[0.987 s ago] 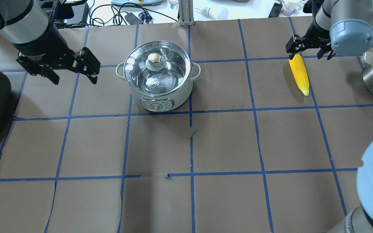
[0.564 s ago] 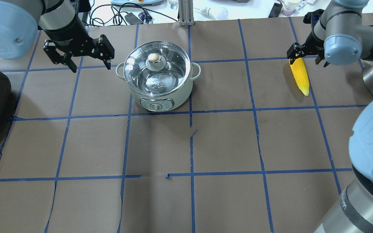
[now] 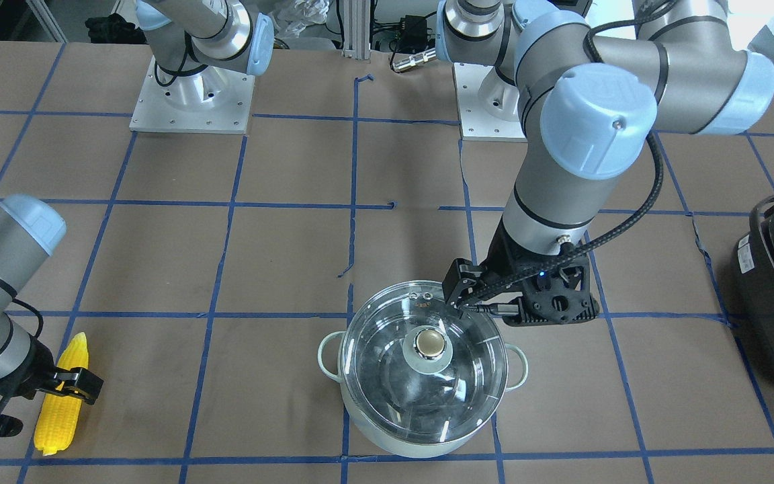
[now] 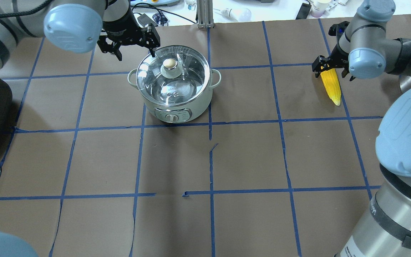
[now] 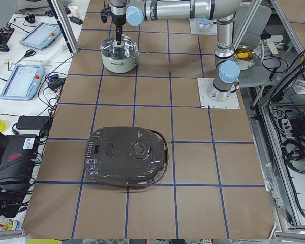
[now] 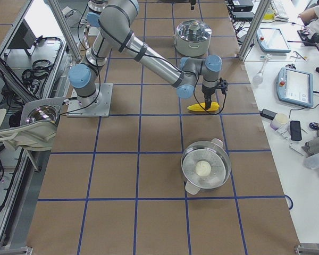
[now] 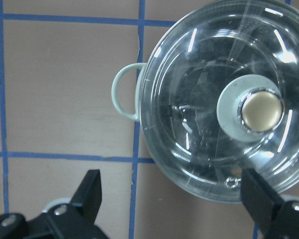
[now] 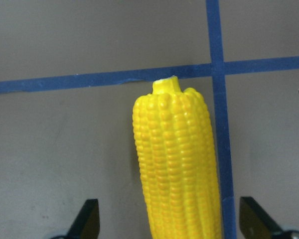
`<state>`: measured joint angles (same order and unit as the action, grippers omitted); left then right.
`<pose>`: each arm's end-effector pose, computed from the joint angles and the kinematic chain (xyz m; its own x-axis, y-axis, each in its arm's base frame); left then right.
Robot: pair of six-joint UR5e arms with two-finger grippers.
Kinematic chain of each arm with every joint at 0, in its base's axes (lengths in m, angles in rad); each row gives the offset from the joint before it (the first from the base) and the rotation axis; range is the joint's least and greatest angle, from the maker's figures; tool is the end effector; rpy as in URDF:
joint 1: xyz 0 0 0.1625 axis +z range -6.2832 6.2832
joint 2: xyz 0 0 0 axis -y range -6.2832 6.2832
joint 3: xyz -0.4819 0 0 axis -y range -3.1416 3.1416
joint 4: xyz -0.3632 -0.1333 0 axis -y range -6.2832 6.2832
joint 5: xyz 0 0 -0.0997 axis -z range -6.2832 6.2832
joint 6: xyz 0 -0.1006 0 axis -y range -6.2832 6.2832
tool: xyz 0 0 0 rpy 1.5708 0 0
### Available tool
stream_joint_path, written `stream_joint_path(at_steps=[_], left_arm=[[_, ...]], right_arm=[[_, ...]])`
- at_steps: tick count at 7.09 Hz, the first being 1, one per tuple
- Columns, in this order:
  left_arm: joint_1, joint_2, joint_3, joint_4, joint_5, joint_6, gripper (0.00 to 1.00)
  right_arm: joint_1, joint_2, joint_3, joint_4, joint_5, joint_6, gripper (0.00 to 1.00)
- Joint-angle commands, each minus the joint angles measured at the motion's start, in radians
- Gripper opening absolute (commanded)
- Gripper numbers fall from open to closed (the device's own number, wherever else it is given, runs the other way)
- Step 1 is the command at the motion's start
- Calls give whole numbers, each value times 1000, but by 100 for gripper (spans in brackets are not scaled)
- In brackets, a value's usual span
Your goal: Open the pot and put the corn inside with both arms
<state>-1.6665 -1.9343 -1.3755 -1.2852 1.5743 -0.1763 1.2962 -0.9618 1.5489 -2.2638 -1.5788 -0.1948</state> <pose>-0.1935 -0.6246 0.4639 -0.9967 -0.0797 0.0171 -0.0812 0.9899 -0.1159 -0.0590 -0.6980 0.2671 -0.9963 0.0815 0.0283 0.0783 0.9917 -0.1022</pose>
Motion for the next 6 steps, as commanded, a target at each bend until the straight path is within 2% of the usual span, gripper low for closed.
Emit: stream_joint_path(at_steps=[1,2,3,4,6], left_arm=[[-44,-89,74,20,-22,-54,100],[-59,-113,93,17,-23,-99,100],[-74,-123,90,15,-17,-101,100],[-78,-135,89,17,-16,-103,100],[-82,-161,90,24,-16,-106,100]], right_arm=[[0,23,-1,-3,0,0,85],[0,23,0,-3,0,0,61],[0,23,-3,-3,-1,-8,25],[0,21,-1,-2,-4,-12,0],[0,2,-15,3,-7,-3,0]])
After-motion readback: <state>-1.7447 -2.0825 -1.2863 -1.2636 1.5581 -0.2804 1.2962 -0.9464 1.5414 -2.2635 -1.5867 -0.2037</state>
